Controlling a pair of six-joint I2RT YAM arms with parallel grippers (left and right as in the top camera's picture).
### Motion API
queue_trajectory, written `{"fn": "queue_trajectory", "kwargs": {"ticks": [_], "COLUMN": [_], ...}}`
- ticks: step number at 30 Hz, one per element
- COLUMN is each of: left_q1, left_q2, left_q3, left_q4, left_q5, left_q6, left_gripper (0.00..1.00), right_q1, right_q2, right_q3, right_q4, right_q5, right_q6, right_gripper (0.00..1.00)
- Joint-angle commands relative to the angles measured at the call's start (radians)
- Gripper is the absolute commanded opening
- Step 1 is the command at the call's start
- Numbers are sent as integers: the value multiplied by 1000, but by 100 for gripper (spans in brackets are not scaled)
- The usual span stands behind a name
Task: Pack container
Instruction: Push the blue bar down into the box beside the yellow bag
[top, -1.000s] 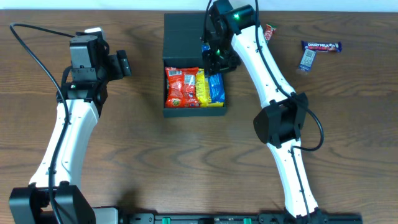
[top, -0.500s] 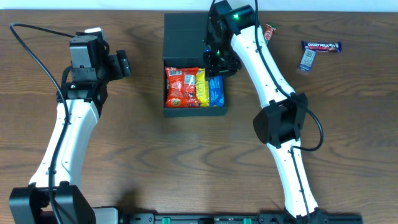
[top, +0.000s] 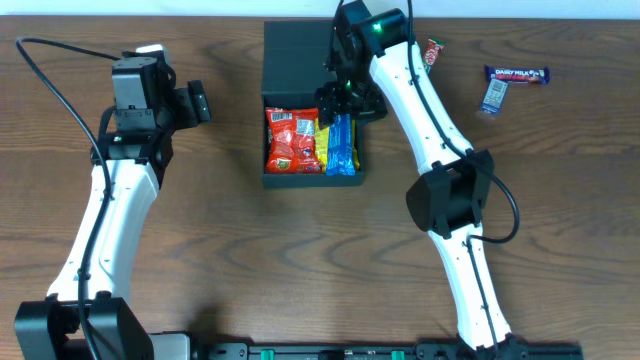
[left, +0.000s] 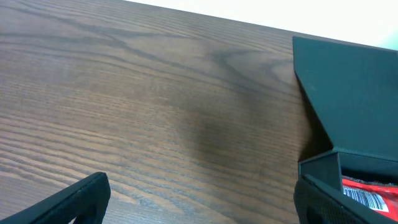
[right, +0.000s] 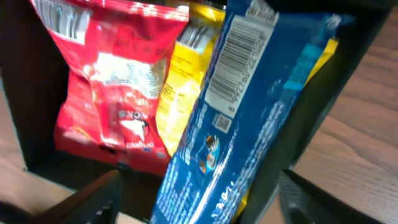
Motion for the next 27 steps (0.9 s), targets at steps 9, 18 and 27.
{"fn": "queue_trajectory", "kwargs": {"ticks": [9,18,27], "left_q1": [4,4,4], "left_q2": [8,8,8], "left_q3": [-6,-6,-6], "left_q4": [-2,-1,-1], "left_q5": [1,1,1], "left_q6": [-4,-4,-4], "left_gripper": [95,95,95], "right_q1": [-4,-2,20], "right_q2": [-97,-91,-26], "right_q3": [11,8,-40], "right_q4": [3,-22,0], "right_q5": [-1,49,48], "right_q6": [-40,-54,-73], "right_gripper": [1,1,1]}}
